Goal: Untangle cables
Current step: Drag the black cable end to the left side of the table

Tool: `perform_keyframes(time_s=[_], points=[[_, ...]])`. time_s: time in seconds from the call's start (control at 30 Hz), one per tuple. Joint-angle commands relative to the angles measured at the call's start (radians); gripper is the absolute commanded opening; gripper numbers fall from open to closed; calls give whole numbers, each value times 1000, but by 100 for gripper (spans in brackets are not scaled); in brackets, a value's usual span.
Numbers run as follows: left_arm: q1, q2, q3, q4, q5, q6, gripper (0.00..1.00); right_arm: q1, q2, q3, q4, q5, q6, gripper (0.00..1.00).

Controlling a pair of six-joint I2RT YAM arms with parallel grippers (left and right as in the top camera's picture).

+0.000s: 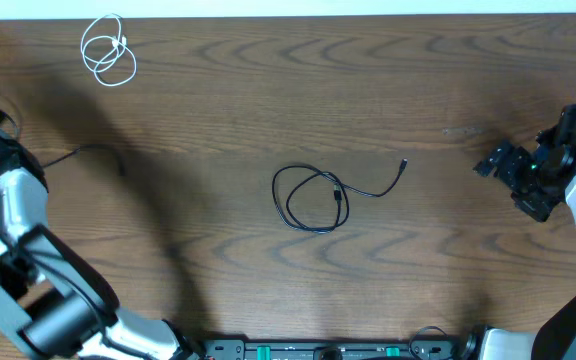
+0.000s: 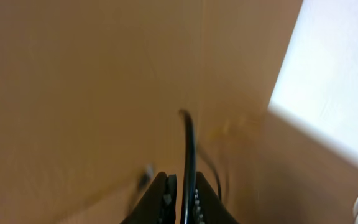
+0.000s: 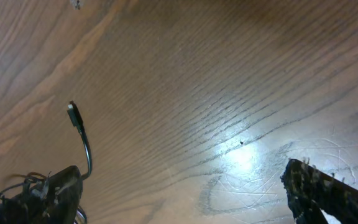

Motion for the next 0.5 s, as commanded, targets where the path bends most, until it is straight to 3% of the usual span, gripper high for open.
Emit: perform_keyframes(time_s=[0.0,0.03,0.07,0.3,0.4,0.47], points=[[5,70,16,-53,-13,23,12,-4,-11,5,0,8,-13,99],[5,79,16,-65,-13,23,12,-4,-11,5,0,8,-13,99],[5,80,16,-75,-13,23,25,-4,-11,5,0,8,-13,99],[5,-15,17,-74,37,10,39,-4,-11,5,1,8,-13,99],[5,-83,17,-75,44,-51,77,-4,-11,5,0,8,-13,99],[5,-121,17,-84,51,-104,86,-4,-11,5,0,8,-13,99]])
